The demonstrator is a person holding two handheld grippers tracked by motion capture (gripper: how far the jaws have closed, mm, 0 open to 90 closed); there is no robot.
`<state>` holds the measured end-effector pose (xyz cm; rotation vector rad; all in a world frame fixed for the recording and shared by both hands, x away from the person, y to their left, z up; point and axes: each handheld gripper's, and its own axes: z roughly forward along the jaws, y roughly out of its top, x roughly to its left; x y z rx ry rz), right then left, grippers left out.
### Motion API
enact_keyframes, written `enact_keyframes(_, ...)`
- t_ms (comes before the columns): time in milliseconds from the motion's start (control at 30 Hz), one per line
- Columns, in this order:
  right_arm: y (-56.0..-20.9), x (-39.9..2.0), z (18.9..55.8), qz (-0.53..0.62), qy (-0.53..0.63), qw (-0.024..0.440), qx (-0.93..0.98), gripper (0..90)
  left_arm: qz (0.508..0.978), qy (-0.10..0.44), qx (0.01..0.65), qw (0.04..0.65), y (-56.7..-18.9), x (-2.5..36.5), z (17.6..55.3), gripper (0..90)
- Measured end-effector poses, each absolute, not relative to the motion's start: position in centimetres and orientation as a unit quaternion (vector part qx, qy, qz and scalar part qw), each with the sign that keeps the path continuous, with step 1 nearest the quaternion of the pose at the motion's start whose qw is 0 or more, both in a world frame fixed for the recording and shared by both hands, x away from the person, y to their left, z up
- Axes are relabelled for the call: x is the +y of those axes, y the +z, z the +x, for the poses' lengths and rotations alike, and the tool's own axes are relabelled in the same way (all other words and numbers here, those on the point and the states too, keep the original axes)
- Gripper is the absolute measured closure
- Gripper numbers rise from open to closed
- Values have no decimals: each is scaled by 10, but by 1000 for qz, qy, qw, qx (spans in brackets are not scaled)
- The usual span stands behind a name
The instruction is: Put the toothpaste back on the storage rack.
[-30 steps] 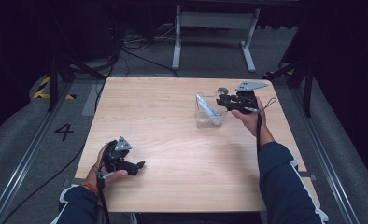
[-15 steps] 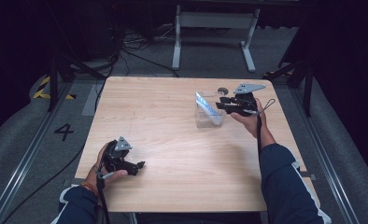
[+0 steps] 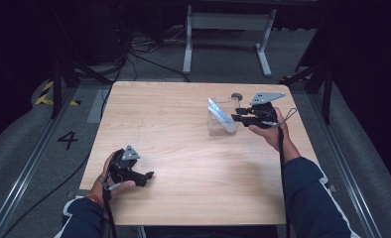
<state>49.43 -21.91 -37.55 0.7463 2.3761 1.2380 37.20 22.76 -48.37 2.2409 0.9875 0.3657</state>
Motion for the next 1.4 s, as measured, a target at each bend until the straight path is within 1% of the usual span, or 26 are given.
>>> enact_keyframes(567, -375, -231, 467, 247, 412, 189, 856, 620, 854, 140, 381, 326, -484, 228, 371, 5)
enact_keyframes(733, -375, -234, 460, 241, 407, 193, 860, 595, 854, 140, 381, 326, -484, 228, 371, 5)
enact_keyframes(1067, -380, -242, 447, 239, 392, 202, 865, 523, 854, 140, 381, 326, -484, 228, 371, 5)
enact_keyframes(1167, -383, -244, 444, 241, 388, 198, 867, 483, 854, 140, 381, 326, -484, 228, 371, 5)
enact_keyframes(1400, -388, -246, 437, 240, 370, 218, 871, 394, 854, 139, 382, 326, -484, 228, 371, 5)
